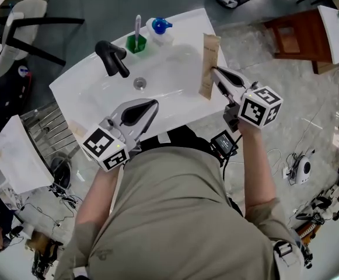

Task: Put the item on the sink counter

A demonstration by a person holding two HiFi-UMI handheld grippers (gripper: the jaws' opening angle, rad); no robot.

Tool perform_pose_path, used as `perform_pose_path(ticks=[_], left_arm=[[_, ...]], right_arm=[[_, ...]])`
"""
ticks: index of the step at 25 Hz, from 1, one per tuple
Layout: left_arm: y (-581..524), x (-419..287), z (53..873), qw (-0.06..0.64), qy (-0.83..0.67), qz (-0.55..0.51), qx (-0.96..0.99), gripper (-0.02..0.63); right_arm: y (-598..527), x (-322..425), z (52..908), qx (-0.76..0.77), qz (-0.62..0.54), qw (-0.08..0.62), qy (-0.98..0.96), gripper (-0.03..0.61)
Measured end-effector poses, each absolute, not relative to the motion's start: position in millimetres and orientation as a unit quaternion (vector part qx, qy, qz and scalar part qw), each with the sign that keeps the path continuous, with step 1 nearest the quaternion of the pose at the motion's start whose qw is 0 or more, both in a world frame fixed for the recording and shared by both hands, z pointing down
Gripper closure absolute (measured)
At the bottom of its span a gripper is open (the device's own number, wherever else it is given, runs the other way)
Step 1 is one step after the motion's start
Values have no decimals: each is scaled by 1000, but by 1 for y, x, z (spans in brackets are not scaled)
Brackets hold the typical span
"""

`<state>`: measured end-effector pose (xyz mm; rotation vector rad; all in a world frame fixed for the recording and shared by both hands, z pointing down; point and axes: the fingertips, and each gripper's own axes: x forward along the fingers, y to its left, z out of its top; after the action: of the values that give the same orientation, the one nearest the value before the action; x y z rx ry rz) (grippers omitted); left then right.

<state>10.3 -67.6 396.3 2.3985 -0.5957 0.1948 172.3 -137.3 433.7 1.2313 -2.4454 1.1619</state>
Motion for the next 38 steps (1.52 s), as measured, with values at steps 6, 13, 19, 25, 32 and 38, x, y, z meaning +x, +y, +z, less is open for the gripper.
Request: perform_pose_path(ticks=[6,13,19,25,32,38], left_arm=[[-68,21,403,331,-242,71,909,609],[-71,28,405,335,-267,61,901,608],[-71,36,410,343,-283,57,894,609],[-77,43,415,351,-292,54,888,609],[-83,47,421,358,-299,49,883,609],[-88,47,427,365,-302,47,879,608]], right_arm=[[-153,187,452,402,392,111,-820,565],[-165,199,467,387,390,141,-823,565],[-177,209,484,375,389,168,-825,565],[-191,215,496,364,391,184,-825,565],[-205,217,509,356,389,206,-825,565],[-212,217,523,352,393,217,-822,565]])
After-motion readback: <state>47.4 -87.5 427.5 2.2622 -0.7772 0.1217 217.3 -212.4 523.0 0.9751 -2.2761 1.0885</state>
